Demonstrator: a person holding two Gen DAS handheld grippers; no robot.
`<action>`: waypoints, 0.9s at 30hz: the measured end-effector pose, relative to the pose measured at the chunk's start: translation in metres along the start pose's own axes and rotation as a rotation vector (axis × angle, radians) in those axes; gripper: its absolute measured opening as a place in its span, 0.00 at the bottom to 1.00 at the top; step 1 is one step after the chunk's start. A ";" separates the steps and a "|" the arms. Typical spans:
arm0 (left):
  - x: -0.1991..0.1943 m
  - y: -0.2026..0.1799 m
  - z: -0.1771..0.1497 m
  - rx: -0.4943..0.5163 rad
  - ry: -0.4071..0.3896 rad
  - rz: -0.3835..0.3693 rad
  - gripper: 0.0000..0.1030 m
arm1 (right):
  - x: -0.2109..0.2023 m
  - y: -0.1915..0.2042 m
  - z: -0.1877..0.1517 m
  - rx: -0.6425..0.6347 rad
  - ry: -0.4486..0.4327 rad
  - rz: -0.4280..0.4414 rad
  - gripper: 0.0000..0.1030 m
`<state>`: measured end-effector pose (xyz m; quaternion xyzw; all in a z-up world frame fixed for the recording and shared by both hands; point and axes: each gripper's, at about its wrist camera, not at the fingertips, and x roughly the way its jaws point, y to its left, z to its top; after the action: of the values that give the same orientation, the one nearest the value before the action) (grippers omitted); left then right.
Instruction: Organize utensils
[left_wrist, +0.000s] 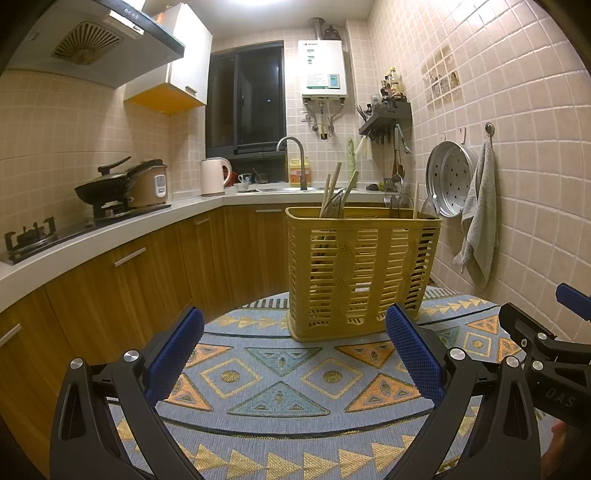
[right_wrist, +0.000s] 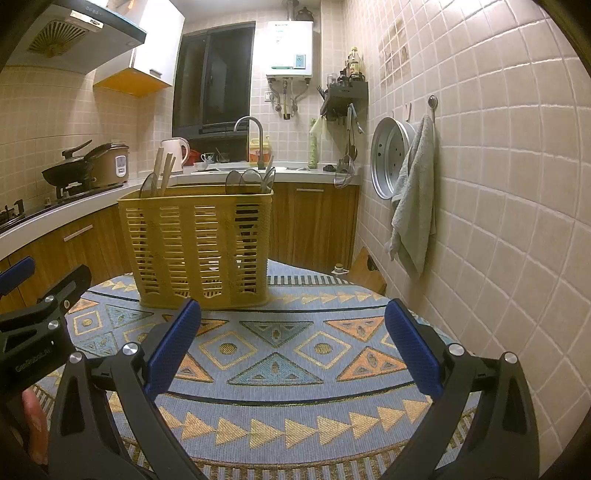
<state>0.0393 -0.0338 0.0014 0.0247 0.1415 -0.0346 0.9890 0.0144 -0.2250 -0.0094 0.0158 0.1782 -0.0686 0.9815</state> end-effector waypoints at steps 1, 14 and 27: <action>0.000 0.000 0.000 0.000 0.000 0.000 0.93 | 0.000 0.000 0.001 -0.001 0.001 0.001 0.92; 0.000 -0.001 0.000 0.000 0.000 0.001 0.93 | 0.001 -0.002 0.000 0.003 0.009 0.004 0.92; 0.000 -0.002 0.000 0.000 0.000 0.001 0.93 | 0.003 -0.003 0.000 -0.001 0.011 0.004 0.92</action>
<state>0.0390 -0.0360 0.0014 0.0249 0.1413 -0.0341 0.9891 0.0163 -0.2283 -0.0105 0.0159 0.1836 -0.0662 0.9806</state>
